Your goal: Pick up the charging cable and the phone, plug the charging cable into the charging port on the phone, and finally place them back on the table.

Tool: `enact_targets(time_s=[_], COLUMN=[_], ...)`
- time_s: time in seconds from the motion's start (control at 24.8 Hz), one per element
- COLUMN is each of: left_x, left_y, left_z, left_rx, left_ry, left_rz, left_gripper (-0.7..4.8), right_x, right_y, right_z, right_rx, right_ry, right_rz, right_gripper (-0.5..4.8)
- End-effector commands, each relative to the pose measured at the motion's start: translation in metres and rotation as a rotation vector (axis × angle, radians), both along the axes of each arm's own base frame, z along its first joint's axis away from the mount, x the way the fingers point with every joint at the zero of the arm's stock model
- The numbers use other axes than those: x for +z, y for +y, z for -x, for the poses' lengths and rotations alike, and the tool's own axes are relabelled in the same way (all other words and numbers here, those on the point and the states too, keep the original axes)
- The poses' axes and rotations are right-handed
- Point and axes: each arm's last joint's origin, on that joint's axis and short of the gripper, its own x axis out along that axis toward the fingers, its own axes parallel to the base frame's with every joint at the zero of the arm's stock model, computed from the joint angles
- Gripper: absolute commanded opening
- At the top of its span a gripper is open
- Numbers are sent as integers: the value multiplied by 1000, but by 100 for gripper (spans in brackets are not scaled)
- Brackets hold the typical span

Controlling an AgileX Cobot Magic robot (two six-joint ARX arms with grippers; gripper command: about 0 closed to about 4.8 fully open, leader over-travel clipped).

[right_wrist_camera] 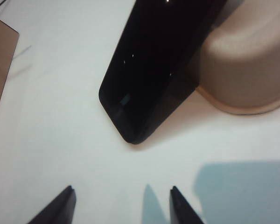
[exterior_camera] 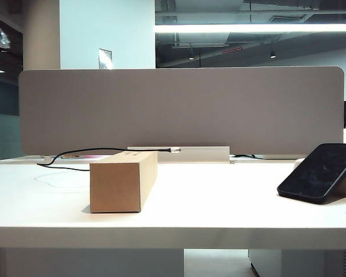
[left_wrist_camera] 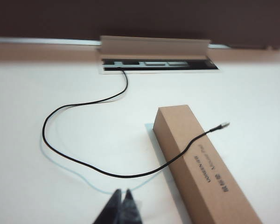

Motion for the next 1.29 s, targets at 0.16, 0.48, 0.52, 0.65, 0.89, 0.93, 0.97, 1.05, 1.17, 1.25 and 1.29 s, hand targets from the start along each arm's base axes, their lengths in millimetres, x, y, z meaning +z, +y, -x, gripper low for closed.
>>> enact_targets(time_s=[0.16,0.48,0.52,0.65,0.89,0.93,0.97,1.05,1.17,1.25,1.29], left_x=[-1,-1,-1,0,9,11,13,15,15,14,13], left_y=[-16,-21,-21,-21,-36,-39,-42,-51,-70,-84,-89], left_z=[-3,-3,-3,-3,-31,-36,-43,-60,-89,-108,-116], left_rx=[-68,-87,-87,-92,-165,-171,-180,-204,-270,-326,-340], left_ry=[-12,-15,-15,-20,-2,9,18,32,61,57,60], left_rz=[-56,-76,-76,-80,-126,-127,-128,-130,-184,-256,-273], left_gripper=[-6,-6,-6,-6,-6,-6,-6,-6,-6,-6,-6], right_x=[-15,-34,-35,-38,-38,-38,-37,-36,-36,-36,-36], right_y=[2,1,1,0,1,1,1,1,0,0,0], right_z=[-26,-49,-51,-62,-85,-86,-87,-89,-90,-90,-90], right_rx=[27,17,17,17,16,16,16,17,12,2,0], right_ry=[2,15,18,24,30,29,23,8,-4,-1,-4], right_rz=[-96,-102,-102,-102,-106,-105,-105,-104,-101,-115,-117], right_gripper=[290,374,374,374,373,373,373,374,373,373,373])
